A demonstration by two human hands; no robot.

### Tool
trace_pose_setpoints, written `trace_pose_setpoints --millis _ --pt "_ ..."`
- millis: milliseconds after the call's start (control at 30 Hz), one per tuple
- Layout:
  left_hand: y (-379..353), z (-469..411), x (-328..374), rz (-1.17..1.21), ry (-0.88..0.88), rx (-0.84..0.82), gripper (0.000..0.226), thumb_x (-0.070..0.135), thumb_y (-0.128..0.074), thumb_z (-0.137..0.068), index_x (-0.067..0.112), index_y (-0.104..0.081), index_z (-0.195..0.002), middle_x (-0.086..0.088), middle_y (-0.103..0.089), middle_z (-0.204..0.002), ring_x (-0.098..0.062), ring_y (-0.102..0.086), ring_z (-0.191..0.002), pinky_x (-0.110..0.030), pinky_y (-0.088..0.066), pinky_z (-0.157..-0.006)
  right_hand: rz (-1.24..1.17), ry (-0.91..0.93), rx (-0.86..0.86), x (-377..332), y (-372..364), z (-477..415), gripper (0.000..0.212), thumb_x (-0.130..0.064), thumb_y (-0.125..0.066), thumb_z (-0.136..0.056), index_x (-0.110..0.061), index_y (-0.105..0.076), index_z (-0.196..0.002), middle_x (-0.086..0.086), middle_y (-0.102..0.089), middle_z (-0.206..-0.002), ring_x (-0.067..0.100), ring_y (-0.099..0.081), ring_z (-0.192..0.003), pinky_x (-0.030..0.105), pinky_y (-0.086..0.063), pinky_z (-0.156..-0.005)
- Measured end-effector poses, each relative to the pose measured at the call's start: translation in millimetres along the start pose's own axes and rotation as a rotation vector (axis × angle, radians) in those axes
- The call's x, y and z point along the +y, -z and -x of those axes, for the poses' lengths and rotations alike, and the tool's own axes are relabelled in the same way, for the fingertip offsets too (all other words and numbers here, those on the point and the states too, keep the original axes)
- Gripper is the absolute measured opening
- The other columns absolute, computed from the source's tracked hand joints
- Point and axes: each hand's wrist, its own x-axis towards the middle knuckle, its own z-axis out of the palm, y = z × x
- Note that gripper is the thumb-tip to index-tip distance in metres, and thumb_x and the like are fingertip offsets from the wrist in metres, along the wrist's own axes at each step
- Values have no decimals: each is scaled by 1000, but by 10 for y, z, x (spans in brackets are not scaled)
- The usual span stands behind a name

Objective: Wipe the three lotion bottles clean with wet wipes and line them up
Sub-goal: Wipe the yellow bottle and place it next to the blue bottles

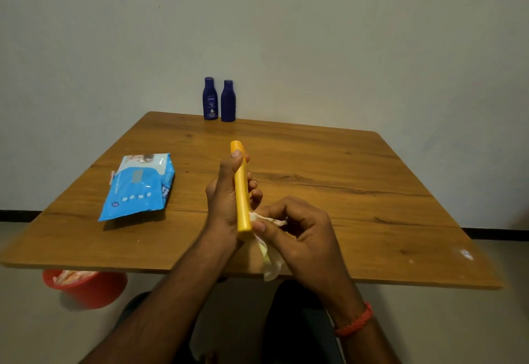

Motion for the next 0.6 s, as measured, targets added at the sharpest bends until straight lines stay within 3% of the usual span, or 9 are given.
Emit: trace_pose_setpoints --millis 167,233,400,467,533,600 --pt "-27 -10 41 -90 -81 140 60 40 -87 -62 19 -64 -113 -1 -61 -86 -16 -58 -76 -32 -53 -61 -131 -306 111 51 32 -34 10 -26 -66 -91 -21 -75 -91 1 -74 -88 21 -71 -83 43 -60 -74" --pt "-45 -14 41 -140 -119 153 54 32 -85 -67 23 -62 -115 -1 -65 -95 -16 -62 -84 -31 -55 -63 -110 -394 105 74 41 -78 15 -33 -60 -94 -26 -73 -90 4 -74 -88 23 -71 -81 41 -61 -70" --pt "-52 -9 73 -201 -219 124 51 22 -85 -71 22 -61 -116 -1 -69 -100 -6 -68 -77 -22 -55 -59 -224 -472 129 2 52 -213 13 -27 -59 -97 -21 -70 -99 5 -74 -82 14 -66 -62 25 -53 -50" --pt "-55 -9 97 -219 -244 103 54 26 -85 -68 23 -62 -117 -3 -69 -103 -7 -69 -80 -24 -56 -60 -172 -406 119 -5 44 -260 10 -27 -63 -94 -25 -71 -100 5 -76 -87 20 -71 -69 31 -58 -54" --pt "-60 -7 121 -241 -252 76 56 34 -81 -67 27 -63 -119 -3 -69 -106 -12 -69 -88 -26 -57 -62 -158 -364 101 -13 30 -299 13 -24 -69 -90 -24 -72 -102 3 -78 -91 24 -75 -80 42 -63 -68" --pt "-54 -11 146 -274 -261 46 56 41 -76 -67 30 -64 -121 -2 -68 -111 -16 -68 -96 -27 -58 -63 -136 -355 81 -12 25 -334 19 -23 -75 -84 -24 -74 -103 0 -78 -92 19 -76 -83 41 -63 -74"
